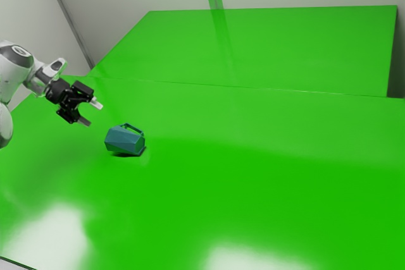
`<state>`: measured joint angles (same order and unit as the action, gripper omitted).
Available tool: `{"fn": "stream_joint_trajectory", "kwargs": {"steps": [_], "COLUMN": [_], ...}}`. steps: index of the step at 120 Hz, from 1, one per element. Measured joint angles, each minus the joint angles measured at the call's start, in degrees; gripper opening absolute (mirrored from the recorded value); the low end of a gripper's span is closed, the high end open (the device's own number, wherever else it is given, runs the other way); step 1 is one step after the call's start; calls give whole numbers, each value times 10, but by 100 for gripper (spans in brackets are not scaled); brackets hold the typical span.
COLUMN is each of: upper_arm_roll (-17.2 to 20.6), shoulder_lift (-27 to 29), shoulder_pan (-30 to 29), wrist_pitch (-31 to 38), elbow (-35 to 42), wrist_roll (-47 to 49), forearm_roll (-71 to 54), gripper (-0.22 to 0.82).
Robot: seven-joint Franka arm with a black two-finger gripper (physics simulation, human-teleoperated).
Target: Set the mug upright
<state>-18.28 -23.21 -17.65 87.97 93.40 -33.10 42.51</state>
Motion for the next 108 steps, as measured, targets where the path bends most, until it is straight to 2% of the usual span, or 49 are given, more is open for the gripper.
{"fn": "stream_joint_trajectory", "kwargs": {"steps": [28, 79, 84, 98, 108], "upper_arm_roll": [0, 9, 9, 9, 9], "shoulder_lift": [-60, -78, -78, -75, -74], "shoulder_pan": [-10, -6, -6, -5, -4], "wrist_pitch": [23, -26, -29, -32, -33], "elbow": [-1, 47, 47, 45, 44], "wrist_roll": [-85, -189, -196, -213, -223], "forearm_roll": [72, 149, 152, 156, 158], "gripper": [60, 60, 52, 20, 5]}}
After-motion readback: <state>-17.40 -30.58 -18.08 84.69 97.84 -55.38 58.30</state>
